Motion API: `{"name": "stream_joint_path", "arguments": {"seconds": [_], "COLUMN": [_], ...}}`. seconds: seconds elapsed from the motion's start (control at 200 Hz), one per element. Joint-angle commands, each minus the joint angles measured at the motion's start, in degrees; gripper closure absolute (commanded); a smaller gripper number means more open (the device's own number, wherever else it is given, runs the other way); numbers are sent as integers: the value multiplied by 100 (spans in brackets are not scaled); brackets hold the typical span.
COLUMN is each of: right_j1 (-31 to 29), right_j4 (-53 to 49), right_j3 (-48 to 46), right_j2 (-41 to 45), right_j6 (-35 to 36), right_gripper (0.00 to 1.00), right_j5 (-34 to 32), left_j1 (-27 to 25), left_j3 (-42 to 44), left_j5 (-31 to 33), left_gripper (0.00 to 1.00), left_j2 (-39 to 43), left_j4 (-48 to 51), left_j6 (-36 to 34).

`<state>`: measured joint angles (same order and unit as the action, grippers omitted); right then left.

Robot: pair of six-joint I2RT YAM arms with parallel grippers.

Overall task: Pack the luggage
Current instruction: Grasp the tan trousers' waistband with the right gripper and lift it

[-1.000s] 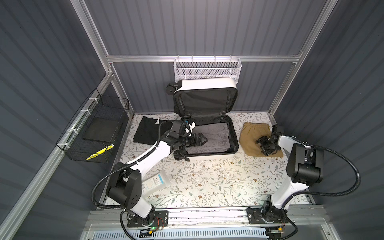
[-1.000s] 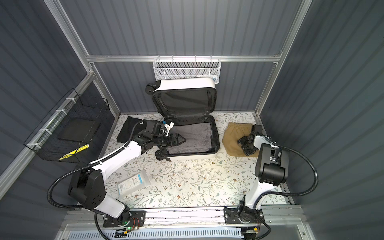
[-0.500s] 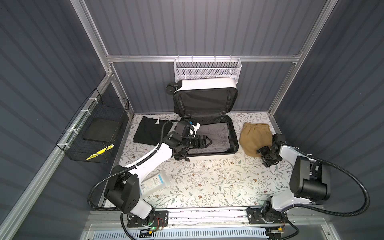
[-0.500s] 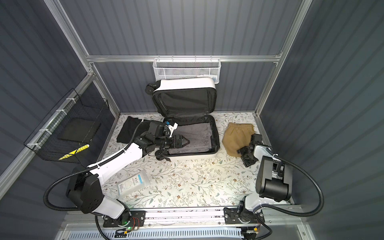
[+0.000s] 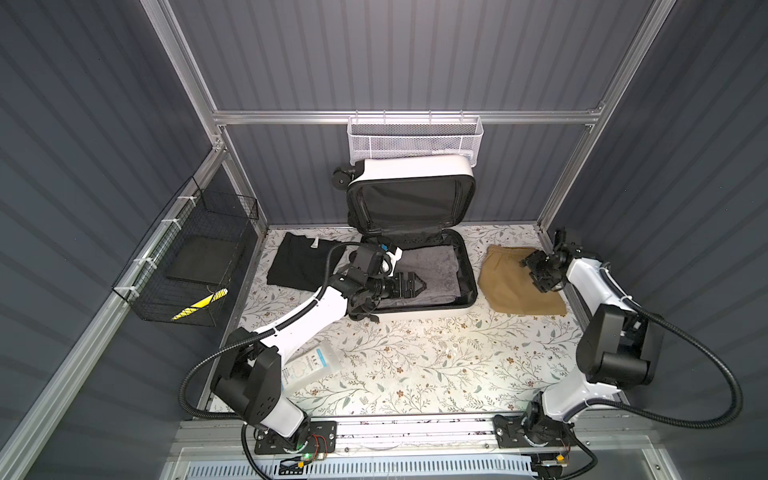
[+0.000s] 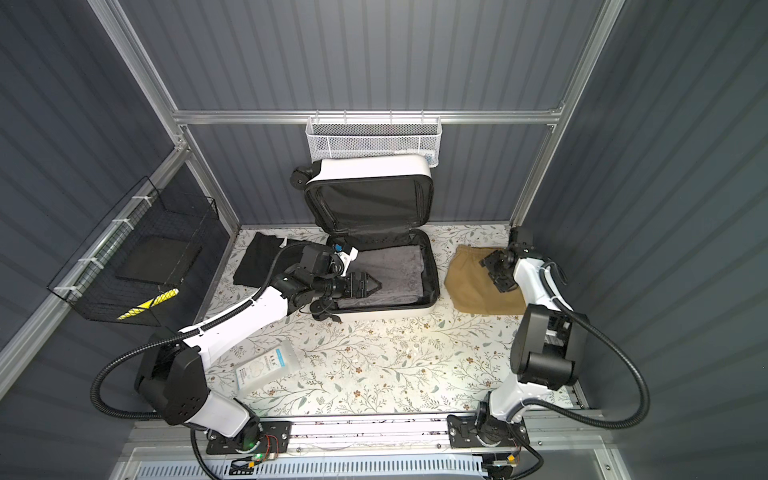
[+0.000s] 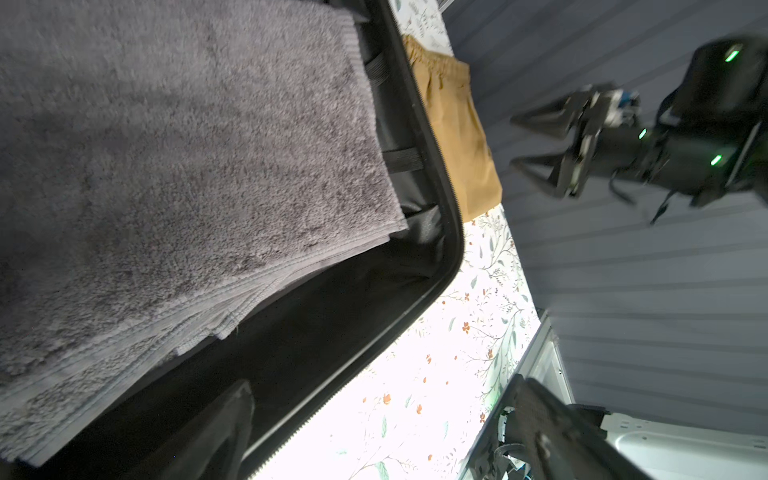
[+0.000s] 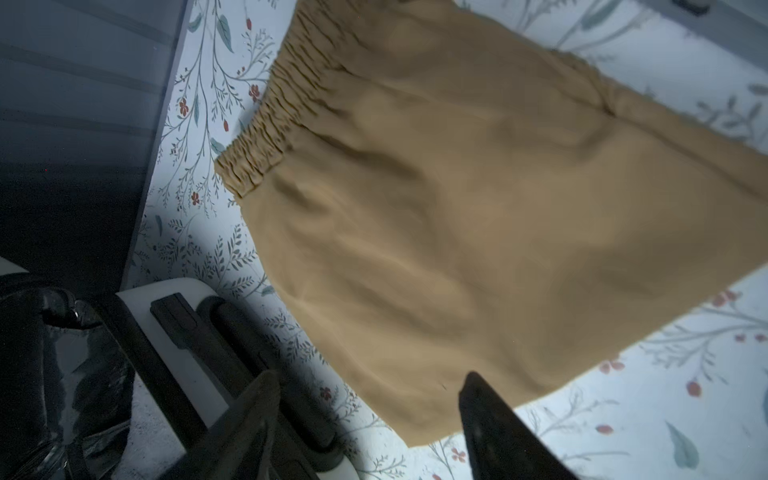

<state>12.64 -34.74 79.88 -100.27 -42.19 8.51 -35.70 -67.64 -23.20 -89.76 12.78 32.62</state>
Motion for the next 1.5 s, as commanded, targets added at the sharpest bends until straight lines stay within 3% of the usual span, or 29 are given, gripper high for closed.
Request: {"name": "stream_joint_path", "arguments": {"seconds": [0.0, 0.285, 0.545, 1.141, 1.496], "right_j1": [-76, -285, -398, -381, -464], "right_j4": [-773, -1327, -1580, -1643, -1440], "right_j3": [637, 2009, 1938, -67, -1551], "right_j2": [-665, -2126, -2575, -1666, -545], "right_j6": [273, 197, -8, 67, 1], "right_gripper": [30, 30, 30, 30, 30], "right_j5": [-364, -509, -476, -557, -687], "left_j1": [-24, -24, -24, -19, -24], "left_j3": [-296, -592, -626, -220, 120], "left_j5": [-97, -60, 167, 336, 219], "left_gripper": [0, 0, 0, 0, 0], "left_j2": [-161, -297, -223, 531, 1206], "left_j4": [49, 111, 44, 90, 208], "left_j6": [-99, -230, -191, -47, 128]}}
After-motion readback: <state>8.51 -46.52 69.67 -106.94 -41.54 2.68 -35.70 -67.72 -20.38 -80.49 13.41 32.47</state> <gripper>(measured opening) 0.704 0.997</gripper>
